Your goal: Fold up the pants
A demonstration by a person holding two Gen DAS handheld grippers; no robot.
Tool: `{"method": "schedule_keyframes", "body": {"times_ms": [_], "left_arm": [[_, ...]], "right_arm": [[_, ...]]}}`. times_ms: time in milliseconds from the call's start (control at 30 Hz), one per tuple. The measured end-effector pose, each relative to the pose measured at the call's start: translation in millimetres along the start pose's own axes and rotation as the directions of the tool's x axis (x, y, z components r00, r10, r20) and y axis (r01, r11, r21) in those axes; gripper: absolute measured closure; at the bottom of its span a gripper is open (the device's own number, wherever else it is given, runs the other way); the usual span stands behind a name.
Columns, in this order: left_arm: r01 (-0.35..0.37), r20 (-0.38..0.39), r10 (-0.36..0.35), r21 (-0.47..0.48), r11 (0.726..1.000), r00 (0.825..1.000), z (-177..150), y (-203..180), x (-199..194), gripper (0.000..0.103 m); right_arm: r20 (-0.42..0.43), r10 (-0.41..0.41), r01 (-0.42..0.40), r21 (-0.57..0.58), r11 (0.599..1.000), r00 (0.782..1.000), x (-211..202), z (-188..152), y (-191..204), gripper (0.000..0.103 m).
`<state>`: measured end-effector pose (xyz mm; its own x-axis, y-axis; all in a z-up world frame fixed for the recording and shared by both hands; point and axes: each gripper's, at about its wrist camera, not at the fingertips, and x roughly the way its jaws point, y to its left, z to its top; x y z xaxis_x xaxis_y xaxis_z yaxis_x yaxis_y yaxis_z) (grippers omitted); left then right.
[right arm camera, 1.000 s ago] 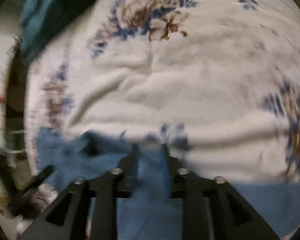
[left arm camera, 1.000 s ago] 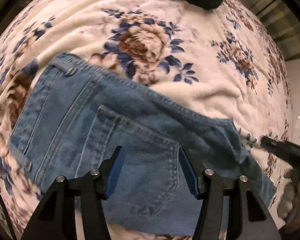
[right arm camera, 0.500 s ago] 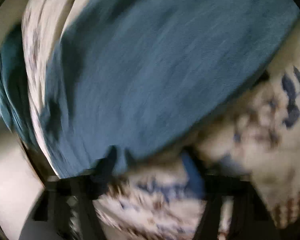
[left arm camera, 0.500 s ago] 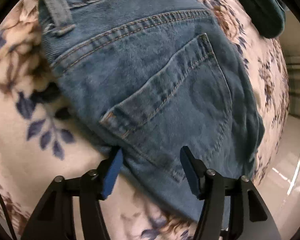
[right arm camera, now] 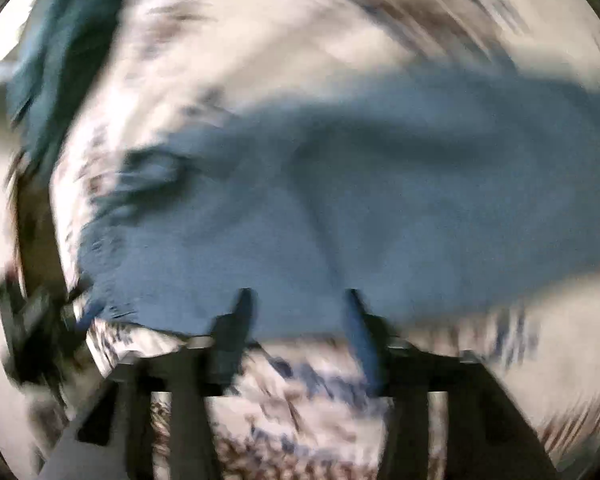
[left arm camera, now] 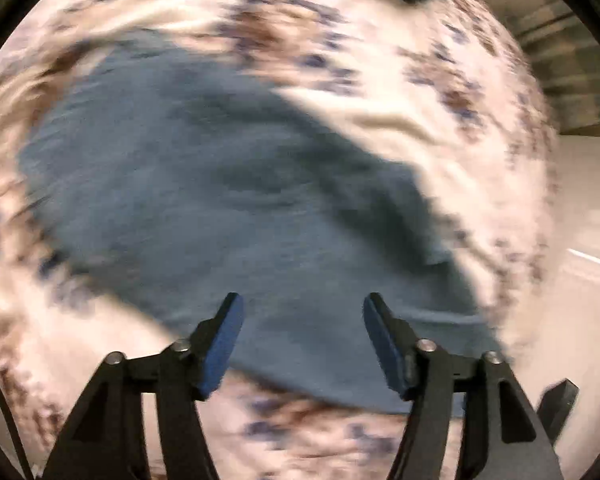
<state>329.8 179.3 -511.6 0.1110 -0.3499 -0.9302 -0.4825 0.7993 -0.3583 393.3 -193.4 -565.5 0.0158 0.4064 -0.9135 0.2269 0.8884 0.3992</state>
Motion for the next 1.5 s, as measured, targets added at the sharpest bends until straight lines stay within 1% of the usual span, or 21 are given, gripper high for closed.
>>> {"method": "schedule_keyframes", "body": {"times_ms": [100,233,300,333,367,400,433,567,633,667,800,933,1000,1033,1067,1133,1233,1267,1300,1400,1500], "left_arm": [[0.092,-0.114,-0.095,-0.037,0.995,0.989,46.4,-33.8,42.0,0.039],[0.082,-0.203,-0.092,-0.055,0.995,0.975,82.1,-62.2,89.2,0.039],[0.027,-0.234,-0.042,-0.068,0.997,0.971,86.6,-64.4,108.0,0.042],[0.010,-0.234,-0.027,-0.073,0.997,0.972,86.2,-64.0,110.4,0.043],[-0.003,-0.229,-0.014,-0.075,0.997,0.973,86.8,-62.4,111.2,0.054],[-0.019,-0.224,0.001,-0.077,0.997,0.975,86.9,-60.5,110.1,0.065],[-0.023,-0.224,0.003,-0.085,0.996,0.975,86.8,-57.8,108.8,0.070],[0.039,-0.195,-0.080,-0.205,0.978,0.978,98.9,-36.8,98.0,0.072],[0.055,-0.166,-0.097,-0.243,0.969,0.981,108.1,-30.0,96.0,0.072],[0.057,-0.146,-0.096,-0.251,0.966,0.985,112.2,-27.4,93.0,0.072],[0.110,-0.082,-0.133,-0.243,0.964,0.988,120.3,-28.8,73.2,0.071],[0.105,-0.008,-0.107,-0.120,0.987,0.994,99.9,-41.4,38.0,0.059],[0.076,0.019,-0.075,-0.092,0.993,0.997,90.5,-38.5,28.6,0.058],[0.056,0.025,-0.054,-0.084,0.995,0.998,92.1,-33.4,27.1,0.058],[0.011,0.043,-0.007,-0.078,0.997,0.999,92.8,-32.4,27.8,0.058],[-0.102,0.087,0.106,-0.044,0.994,0.991,91.1,-26.5,27.5,0.058],[-0.196,0.114,0.196,-0.004,0.981,0.974,89.7,-17.3,32.7,0.058],[-0.222,0.119,0.220,0.004,0.975,0.968,89.1,-12.3,33.0,0.058],[-0.237,0.121,0.234,0.011,0.971,0.965,88.7,-6.7,34.5,0.058],[-0.268,0.137,0.263,0.018,0.963,0.955,86.5,7.0,35.5,0.058],[-0.263,0.133,0.260,0.005,0.965,0.956,83.9,20.8,34.2,0.058]], "right_arm": [[0.064,-0.012,0.030,-0.292,0.956,0.998,10.9,53.7,59.3,0.032],[0.056,-0.164,0.167,-0.577,0.800,0.985,58.9,93.1,112.0,0.033],[0.002,-0.193,0.148,-0.650,0.746,0.981,81.4,99.1,120.2,0.045],[-0.025,-0.211,0.138,-0.681,0.719,0.977,90.7,97.1,120.3,0.072],[-0.020,-0.255,0.170,-0.697,0.697,0.967,95.0,94.8,116.3,0.092],[-0.022,-0.285,0.190,-0.697,0.692,0.958,101.4,96.8,111.6,0.092],[-0.034,-0.263,0.172,-0.676,0.717,0.964,100.4,99.9,105.3,0.094],[-0.113,-0.063,0.014,-0.391,0.920,0.992,83.4,130.7,56.8,0.097],[-0.110,-0.020,-0.011,-0.270,0.963,0.994,81.9,142.9,34.5,0.099],[-0.078,-0.062,0.041,-0.243,0.969,0.995,80.8,147.2,25.2,0.100],[-0.071,-0.065,0.049,-0.202,0.978,0.995,72.8,148.7,8.9,0.099],[-0.038,0.061,-0.070,-0.343,0.937,0.997,40.7,119.3,53.1,0.097],[-0.047,0.046,-0.062,-0.437,0.897,0.998,43.0,100.4,87.6,0.096],[-0.029,0.014,-0.027,-0.504,0.863,0.999,46.1,93.6,105.2,0.088],[-0.015,-0.038,0.021,-0.592,0.806,0.999,55.4,85.4,126.6,0.063],[-0.006,-0.065,0.045,-0.663,0.747,0.998,73.1,77.4,148.1,0.042],[-0.028,-0.082,0.042,-0.681,0.731,0.996,102.6,89.9,169.0,0.047],[-0.034,-0.072,0.030,-0.679,0.734,0.997,103.9,92.9,174.0,0.081],[-0.052,-0.057,0.009,-0.663,0.749,0.997,108.6,100.2,173.7,0.100],[-0.073,-0.011,-0.033,-0.579,0.815,0.997,117.1,120.8,166.1,0.100],[-0.223,0.056,-0.155,-0.454,0.878,0.973,136.0,129.7,145.5,0.100]]}}
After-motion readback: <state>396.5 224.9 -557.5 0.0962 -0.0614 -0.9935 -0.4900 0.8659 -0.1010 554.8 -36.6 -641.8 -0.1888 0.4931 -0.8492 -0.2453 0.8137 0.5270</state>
